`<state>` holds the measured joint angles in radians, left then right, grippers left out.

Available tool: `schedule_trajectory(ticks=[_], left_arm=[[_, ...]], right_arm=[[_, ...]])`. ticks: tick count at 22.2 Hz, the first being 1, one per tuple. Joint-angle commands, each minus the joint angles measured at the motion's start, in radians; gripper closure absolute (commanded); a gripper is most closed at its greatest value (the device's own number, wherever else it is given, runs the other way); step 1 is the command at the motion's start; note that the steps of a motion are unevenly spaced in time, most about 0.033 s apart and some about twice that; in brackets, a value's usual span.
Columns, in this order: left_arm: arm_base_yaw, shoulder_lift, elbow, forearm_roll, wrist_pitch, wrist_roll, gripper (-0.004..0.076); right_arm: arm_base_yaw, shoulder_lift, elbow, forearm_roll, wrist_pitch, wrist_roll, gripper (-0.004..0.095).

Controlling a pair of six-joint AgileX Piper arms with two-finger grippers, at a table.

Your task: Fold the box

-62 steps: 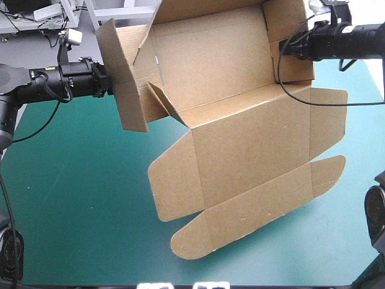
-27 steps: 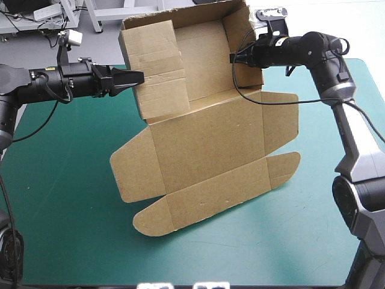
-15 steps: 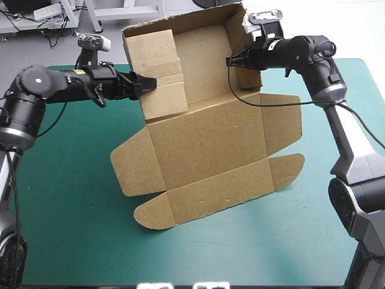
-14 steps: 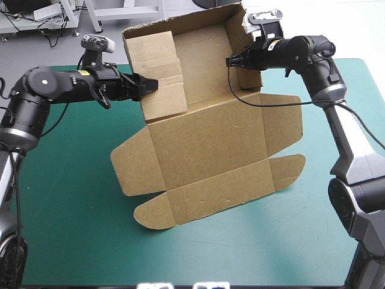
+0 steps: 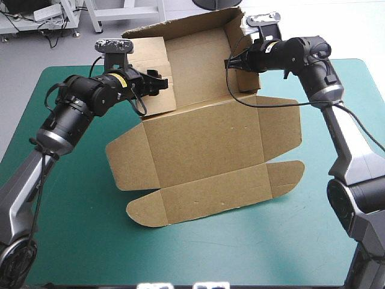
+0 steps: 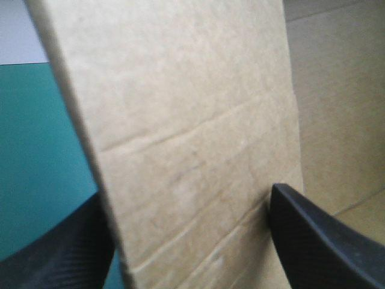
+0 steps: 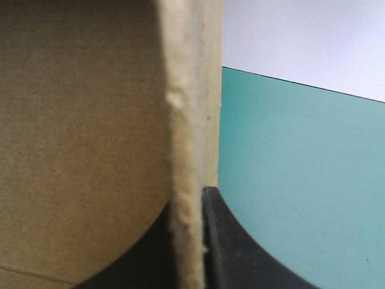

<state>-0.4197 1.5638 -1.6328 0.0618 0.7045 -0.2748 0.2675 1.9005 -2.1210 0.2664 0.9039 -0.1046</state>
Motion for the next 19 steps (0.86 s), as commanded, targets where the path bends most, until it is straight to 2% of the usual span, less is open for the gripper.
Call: schedule_trajectory(ticks=[1, 4, 6, 13, 16, 19], left_arm=[[-0.051, -0.002, -0.025, 0.193, -0.062, -0.222, 0.0239], [-0.061, 0.016, -0.025, 0.263, -0.046, -0.267, 0.0260], [-0.061, 0.027, -0.025, 0.265, -0.035, -0.267, 0.0322], [-0.061, 0.063, -0.025, 0.267, -0.062, -0.263, 0.0650], [-0.061, 0.071, -0.025, 0.267, -0.052, -0.236, 0.0715], [-0.061, 0.073, -0.025, 0.259, -0.031, -0.175, 0.0726]], right_arm=[[0.029, -0.061, -0.031, 0.095, -0.056, 0.015, 0.0925], [0.031, -0.061, -0.031, 0.099, -0.025, 0.008, 0.0925], [0.031, -0.061, -0.031, 0.097, 0.003, 0.003, 0.0925], [0.031, -0.061, -0.031, 0.116, 0.122, -0.066, 0.0925], [0.031, -0.057, -0.031, 0.102, 0.153, -0.077, 0.0924], [0.031, -0.036, -0.031, 0.042, 0.240, -0.077, 0.0925]])
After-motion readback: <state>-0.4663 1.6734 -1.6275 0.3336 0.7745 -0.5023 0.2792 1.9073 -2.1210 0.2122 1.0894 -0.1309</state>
